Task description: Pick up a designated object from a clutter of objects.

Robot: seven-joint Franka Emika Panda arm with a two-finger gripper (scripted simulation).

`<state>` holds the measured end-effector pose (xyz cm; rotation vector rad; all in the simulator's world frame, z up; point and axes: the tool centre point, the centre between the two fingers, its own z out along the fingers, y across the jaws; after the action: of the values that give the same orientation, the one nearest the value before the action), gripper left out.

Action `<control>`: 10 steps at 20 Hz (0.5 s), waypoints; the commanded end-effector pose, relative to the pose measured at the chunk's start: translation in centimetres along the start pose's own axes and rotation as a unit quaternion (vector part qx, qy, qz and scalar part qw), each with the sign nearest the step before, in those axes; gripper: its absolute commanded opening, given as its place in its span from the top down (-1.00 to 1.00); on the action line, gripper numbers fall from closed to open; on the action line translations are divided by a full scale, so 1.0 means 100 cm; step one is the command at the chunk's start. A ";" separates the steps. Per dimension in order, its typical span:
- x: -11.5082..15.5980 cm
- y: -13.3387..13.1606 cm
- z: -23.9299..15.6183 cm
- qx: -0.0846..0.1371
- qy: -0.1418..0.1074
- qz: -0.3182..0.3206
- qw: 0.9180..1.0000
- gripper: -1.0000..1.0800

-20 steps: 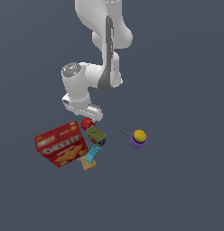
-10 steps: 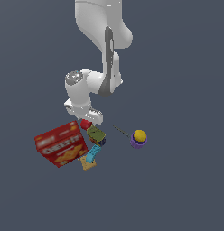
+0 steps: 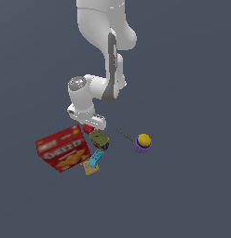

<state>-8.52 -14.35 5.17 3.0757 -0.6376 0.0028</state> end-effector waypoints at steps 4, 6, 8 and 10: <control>-0.001 0.000 0.001 0.000 -0.001 0.000 1.000 1.00; -0.001 0.000 0.001 0.000 -0.001 0.000 1.000 1.00; 0.000 0.000 0.000 0.000 0.000 0.000 1.000 1.00; 0.000 -0.002 -0.002 0.000 0.000 0.000 1.000 1.00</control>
<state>-8.56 -14.28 5.21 3.0757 -0.6387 0.0004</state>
